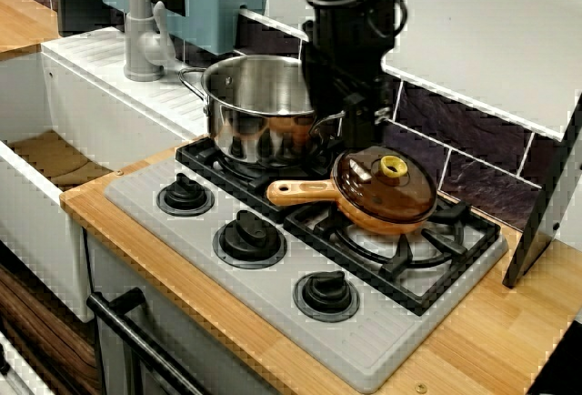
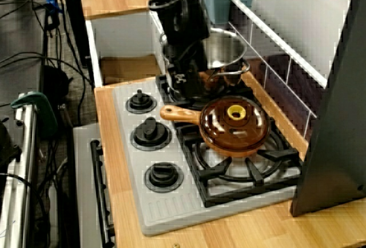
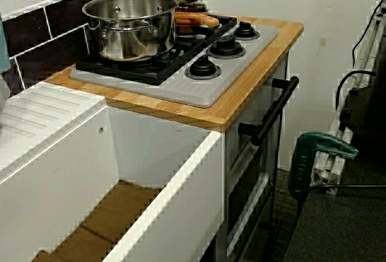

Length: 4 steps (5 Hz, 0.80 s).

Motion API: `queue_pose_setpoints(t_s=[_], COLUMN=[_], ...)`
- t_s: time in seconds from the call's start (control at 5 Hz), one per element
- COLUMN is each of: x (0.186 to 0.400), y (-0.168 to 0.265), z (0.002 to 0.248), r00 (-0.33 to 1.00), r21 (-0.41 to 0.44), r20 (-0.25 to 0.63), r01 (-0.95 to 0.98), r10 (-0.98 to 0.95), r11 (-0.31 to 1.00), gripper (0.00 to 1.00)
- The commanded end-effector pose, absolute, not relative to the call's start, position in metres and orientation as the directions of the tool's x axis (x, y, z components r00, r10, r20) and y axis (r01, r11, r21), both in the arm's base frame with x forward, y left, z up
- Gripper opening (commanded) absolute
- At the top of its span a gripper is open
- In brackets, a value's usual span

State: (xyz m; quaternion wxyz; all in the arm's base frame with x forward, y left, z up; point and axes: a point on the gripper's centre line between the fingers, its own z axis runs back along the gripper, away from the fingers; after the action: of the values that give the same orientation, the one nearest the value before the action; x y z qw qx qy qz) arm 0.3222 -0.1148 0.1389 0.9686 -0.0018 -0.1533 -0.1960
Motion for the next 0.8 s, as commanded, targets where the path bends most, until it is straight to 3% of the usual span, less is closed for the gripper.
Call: queue_pose_setpoints(t_s=[0.0, 0.4, 0.6], x=[0.3194, 0.3144, 0.3216], y=[-0.1175, -0.1219, -0.1255], z=[0.1556, 0.1627, 0.1571], r00=[0.857, 0.85, 0.853], r21=[0.072, 0.062, 0.075], r20=[0.342, 0.342, 0.336], r01=[0.384, 0.405, 0.399], r10=[-0.385, -0.401, -0.4], r11=[0.921, 0.912, 0.914], gripper=[1.0, 1.0, 1.0])
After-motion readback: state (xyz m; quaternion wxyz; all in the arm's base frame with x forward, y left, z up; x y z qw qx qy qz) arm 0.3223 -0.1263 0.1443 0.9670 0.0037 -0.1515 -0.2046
